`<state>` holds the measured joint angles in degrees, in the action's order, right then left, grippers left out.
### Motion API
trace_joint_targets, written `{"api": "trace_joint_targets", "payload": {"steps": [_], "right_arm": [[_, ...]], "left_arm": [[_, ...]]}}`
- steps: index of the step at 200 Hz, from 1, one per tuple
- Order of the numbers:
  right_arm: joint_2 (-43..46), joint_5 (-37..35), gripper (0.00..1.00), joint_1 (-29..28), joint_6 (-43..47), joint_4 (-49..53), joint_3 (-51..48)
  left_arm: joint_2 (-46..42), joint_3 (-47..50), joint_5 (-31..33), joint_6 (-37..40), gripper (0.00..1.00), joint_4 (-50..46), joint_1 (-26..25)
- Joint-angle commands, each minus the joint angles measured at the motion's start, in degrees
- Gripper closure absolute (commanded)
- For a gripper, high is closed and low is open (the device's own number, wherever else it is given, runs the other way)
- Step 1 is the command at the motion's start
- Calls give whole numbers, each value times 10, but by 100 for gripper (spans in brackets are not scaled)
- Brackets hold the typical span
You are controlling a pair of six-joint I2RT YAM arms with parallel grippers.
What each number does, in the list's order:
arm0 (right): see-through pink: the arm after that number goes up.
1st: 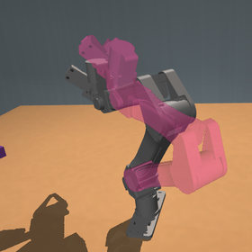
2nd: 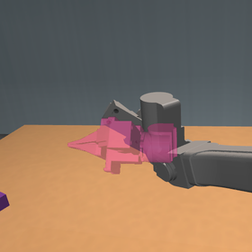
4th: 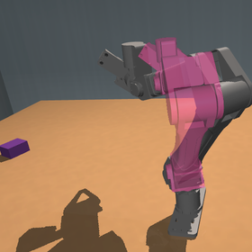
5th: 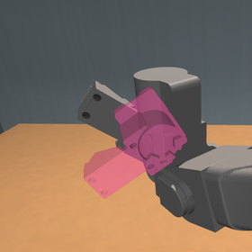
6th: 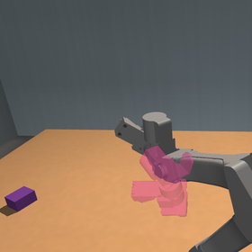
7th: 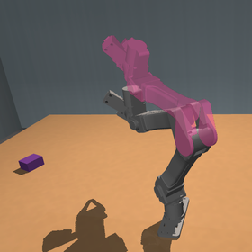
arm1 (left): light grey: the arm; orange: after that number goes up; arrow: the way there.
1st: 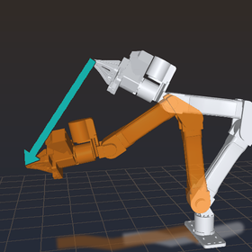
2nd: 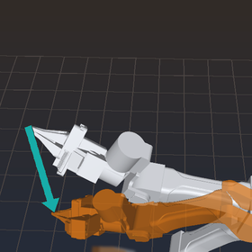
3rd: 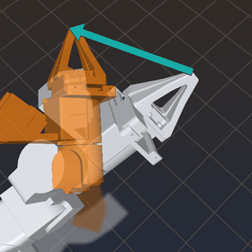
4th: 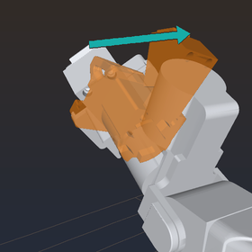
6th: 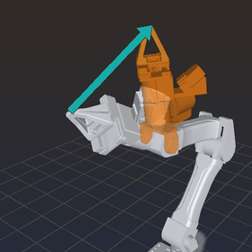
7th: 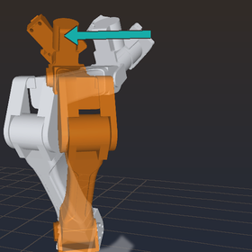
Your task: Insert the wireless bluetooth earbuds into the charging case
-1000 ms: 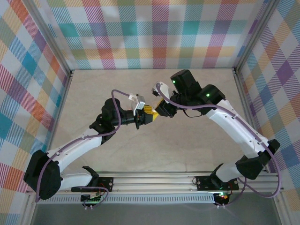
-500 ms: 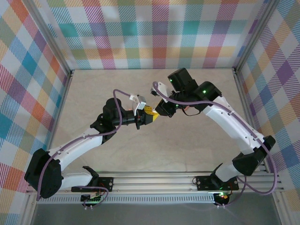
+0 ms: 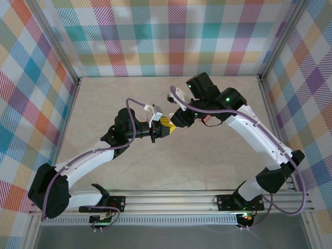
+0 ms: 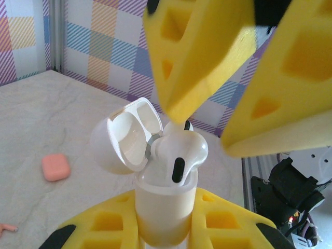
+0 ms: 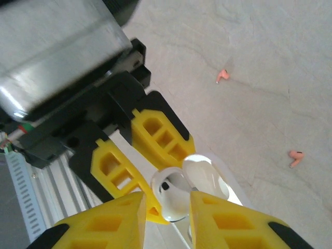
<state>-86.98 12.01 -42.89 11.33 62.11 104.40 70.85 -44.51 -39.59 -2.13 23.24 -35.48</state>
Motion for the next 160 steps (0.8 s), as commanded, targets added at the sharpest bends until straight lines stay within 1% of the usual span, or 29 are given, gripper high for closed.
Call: {"api": "trace_joint_targets", "payload": {"steps": [1, 20, 65, 160], "right_arm": [[0, 20, 70, -4, -20, 10, 25], [1, 26, 71, -3, -24, 11, 30], [4, 24, 81, -1, -5, 17, 7], [-6, 24, 86, 0, 4, 32, -2]], "left_arm": [[3, -21, -8, 1, 100, 32, -3], [2, -21, -6, 1, 100, 32, -2], [-2, -21, -10, -1, 100, 33, -2], [-5, -22, -15, -4, 100, 38, -2]]}}
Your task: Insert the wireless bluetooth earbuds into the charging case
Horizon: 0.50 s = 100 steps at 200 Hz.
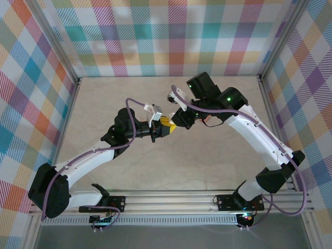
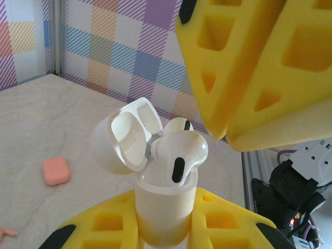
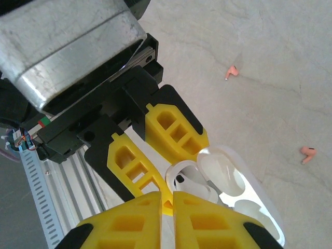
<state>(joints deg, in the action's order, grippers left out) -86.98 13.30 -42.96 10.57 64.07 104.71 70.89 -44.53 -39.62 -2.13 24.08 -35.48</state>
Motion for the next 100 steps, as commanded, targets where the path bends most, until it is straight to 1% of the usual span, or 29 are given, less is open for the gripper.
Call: {"api": "trace_joint_targets", "payload": {"steps": [1, 48, 100], "right_arm": [[-6, 12, 86, 1, 12, 12, -5], [-17, 19, 87, 1, 17, 12, -6], [-27, 11, 90, 1, 19, 9, -3]], "left_arm": [[-5, -22, -14, -5, 100, 30, -2], [-6, -24, -19, -7, 100, 31, -3], [-8, -24, -21, -8, 100, 34, -2]]}}
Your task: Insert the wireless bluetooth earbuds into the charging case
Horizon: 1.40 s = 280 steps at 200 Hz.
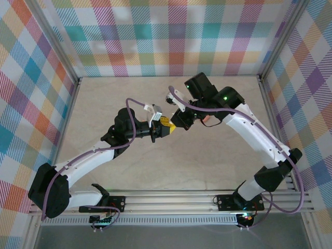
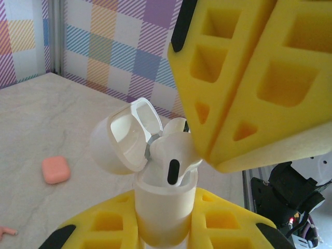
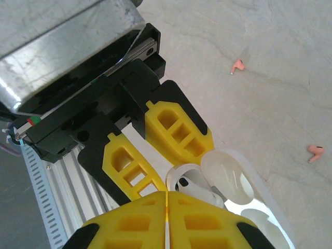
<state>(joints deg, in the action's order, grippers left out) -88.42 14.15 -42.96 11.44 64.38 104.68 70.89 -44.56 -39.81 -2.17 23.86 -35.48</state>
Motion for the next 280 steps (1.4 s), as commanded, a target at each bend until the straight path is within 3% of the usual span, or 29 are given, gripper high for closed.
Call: {"api": "trace_joint_targets", "payload": {"steps": [1, 132, 195, 263, 280], "right_arm": [[-14, 3, 90, 2, 10, 6, -3], [-52, 18, 96, 1, -20, 2, 26], [-23, 27, 86, 8, -71, -7, 56], [17, 105, 75, 66, -131, -51, 53], [31, 114, 66, 99, -159, -87, 15]], "left_arm": [[-8, -24, -19, -8, 100, 37, -2], [-4, -10, -24, -1, 100, 63, -3], [-5, 24, -5, 28, 100, 88, 0], [-11, 49, -1, 58, 100, 124, 0], [-14, 47, 2, 62, 100, 118, 0]]}}
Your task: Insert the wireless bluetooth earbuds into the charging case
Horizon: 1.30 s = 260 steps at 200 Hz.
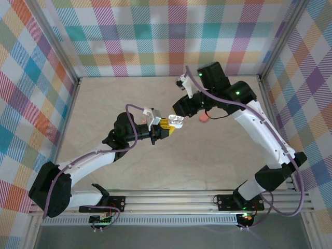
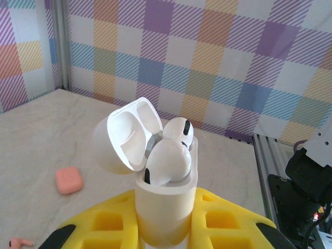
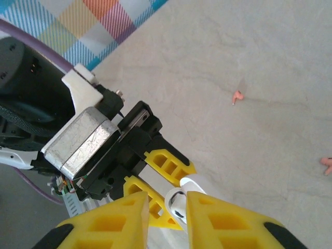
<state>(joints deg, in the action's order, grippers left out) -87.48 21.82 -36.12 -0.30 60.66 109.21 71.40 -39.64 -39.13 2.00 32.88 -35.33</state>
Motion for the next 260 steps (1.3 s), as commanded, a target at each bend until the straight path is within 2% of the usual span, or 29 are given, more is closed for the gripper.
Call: {"api": "trace_joint_targets", "payload": {"steps": [1, 35, 63, 89, 140, 168, 231, 260], "right_arm": [[23, 38, 66, 32, -44, -52, -34], [58, 138, 52, 109, -120, -154, -145], [69, 210, 47, 145, -167, -221, -211], [70, 280, 46, 166, -205, -284, -256], [42, 345, 46, 167, -238, -321, -280], [42, 387, 46, 164, -288, -392, -317], [37, 403, 46, 146, -268, -374, -316], [29, 416, 46, 130, -264, -375, -312]], "left_arm": [[-19, -2, -4, 21, 100, 27, -2], [-21, -17, -3, 19, 100, -1, -1], [-27, -23, 4, 2, 100, -6, 1], [-37, -31, 12, -8, 100, -27, 1], [-38, -33, 6, -24, 100, -23, 2], [-26, -39, -2, -33, 100, -14, 2], [-1, -61, -22, -44, 100, -10, 2], [5, -65, -7, -48, 100, -18, 2]]}}
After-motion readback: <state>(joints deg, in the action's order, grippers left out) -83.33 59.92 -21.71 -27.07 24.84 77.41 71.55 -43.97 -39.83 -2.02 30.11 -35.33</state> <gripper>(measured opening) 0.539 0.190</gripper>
